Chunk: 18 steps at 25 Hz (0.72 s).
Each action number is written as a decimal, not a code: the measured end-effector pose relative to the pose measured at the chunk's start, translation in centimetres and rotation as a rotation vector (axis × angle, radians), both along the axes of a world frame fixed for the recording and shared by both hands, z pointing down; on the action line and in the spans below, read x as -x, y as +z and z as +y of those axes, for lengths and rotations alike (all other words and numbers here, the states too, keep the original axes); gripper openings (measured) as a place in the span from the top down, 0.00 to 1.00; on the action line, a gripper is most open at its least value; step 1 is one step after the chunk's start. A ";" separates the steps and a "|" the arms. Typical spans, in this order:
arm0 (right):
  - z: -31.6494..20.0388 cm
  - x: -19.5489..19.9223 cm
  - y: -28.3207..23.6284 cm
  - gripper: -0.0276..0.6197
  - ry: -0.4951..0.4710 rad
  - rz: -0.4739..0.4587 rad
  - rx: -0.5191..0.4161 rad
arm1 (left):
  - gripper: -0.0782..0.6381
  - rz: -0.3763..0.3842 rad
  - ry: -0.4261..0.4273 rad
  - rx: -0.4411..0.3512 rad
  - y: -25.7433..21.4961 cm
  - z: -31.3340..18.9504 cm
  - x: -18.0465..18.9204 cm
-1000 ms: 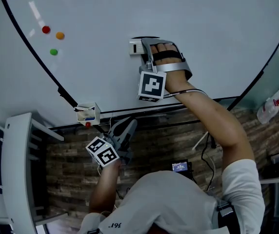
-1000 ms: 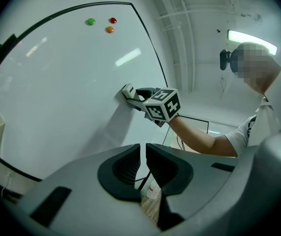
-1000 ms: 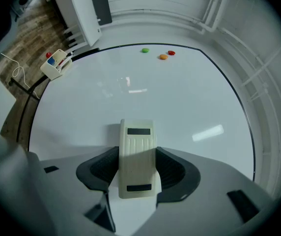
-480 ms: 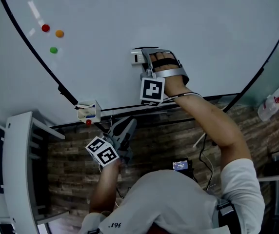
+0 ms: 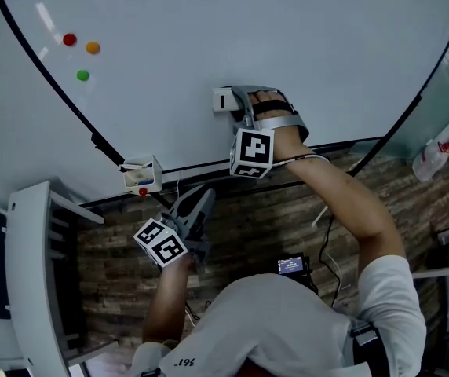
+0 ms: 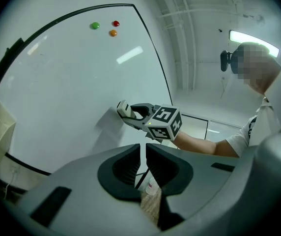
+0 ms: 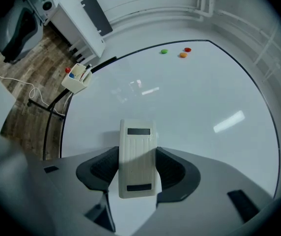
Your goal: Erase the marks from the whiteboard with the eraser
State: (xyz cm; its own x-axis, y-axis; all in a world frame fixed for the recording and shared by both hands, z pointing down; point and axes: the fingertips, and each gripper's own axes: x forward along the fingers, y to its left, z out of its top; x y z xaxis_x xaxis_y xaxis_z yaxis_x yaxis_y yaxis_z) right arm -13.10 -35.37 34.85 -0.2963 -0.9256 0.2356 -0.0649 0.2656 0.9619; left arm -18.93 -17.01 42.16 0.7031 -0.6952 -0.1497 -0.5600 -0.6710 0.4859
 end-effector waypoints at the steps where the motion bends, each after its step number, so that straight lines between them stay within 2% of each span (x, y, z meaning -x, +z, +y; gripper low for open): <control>1: 0.5 0.0 0.0 0.57 0.000 -0.008 0.002 | 0.84 0.001 0.001 0.003 0.1 0.2 0.2; 6: 1.7 -0.6 -0.8 0.57 -0.002 -0.062 0.005 | 0.84 -0.010 0.001 0.010 0.4 0.4 0.8; 10: 2.7 -2.0 -1.7 0.57 -0.002 -0.108 -0.007 | 0.84 -0.016 -0.032 -0.002 0.2 0.8 1.0; 18: 6.0 -9.3 -4.9 0.57 0.007 -0.264 -0.011 | 0.84 -0.017 -0.076 -0.020 -1.3 2.8 -2.7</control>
